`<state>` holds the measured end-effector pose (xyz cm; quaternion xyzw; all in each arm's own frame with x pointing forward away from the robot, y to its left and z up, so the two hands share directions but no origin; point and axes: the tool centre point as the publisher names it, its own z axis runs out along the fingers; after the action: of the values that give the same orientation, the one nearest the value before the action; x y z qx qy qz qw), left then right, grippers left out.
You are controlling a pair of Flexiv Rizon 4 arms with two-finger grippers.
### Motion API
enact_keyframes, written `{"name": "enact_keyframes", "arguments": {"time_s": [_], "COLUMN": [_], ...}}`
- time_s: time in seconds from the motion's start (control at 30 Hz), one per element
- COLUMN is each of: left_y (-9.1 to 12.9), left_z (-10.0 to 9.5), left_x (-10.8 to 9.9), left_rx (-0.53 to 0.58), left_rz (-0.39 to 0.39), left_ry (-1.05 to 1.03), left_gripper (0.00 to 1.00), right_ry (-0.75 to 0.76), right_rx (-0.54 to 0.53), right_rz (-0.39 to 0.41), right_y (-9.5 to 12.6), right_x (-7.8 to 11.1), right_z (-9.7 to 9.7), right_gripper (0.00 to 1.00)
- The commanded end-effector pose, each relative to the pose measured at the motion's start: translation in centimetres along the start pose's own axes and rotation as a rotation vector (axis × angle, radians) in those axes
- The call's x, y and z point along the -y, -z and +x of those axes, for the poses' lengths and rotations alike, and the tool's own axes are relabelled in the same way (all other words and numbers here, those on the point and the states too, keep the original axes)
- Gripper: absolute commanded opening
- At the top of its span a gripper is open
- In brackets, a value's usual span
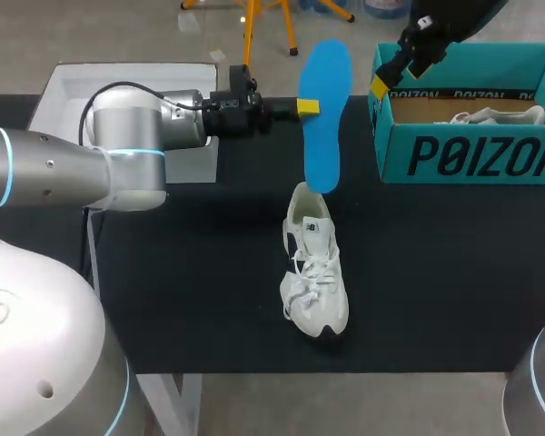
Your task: Take the shoe out of the shoebox, open the shoe tongue, remove and reinsert the insole, then place the shoe into the shoebox
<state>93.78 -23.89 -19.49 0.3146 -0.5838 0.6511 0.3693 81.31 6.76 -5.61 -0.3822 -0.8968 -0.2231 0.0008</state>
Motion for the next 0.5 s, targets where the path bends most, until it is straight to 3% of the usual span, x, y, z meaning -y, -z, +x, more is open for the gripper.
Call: {"name": "enact_keyframes", "arguments": {"time_s": [0.03, 0.13, 0.27, 0.5], "left_y": [0.0, 0.0, 0.0, 0.0], "left_z": [-0.1, -0.1, -0.1, -0.1], "left_x": [0.1, 0.1, 0.1, 0.1], "left_rx": [-0.001, -0.001, -0.001, -0.001], "left_rz": [-0.005, -0.005, -0.005, -0.005], "left_ry": [0.001, 0.001, 0.001, 0.001], "left_gripper": [0.00, 0.00, 0.00, 0.00], "right_ry": [-0.001, -0.059, -0.057, -0.025], "right_rx": [0.002, 0.037, 0.111, 0.098], "right_rz": [0.002, 0.028, 0.046, 0.037], "right_y": [-0.1, 0.0, -0.9, -2.4], "right_x": [-0.1, 0.1, -0.6, -1.9], "right_z": [0.0, 0.4, 2.6, 5.8], "right_gripper": [1.00, 1.00, 1.00, 1.00]}}
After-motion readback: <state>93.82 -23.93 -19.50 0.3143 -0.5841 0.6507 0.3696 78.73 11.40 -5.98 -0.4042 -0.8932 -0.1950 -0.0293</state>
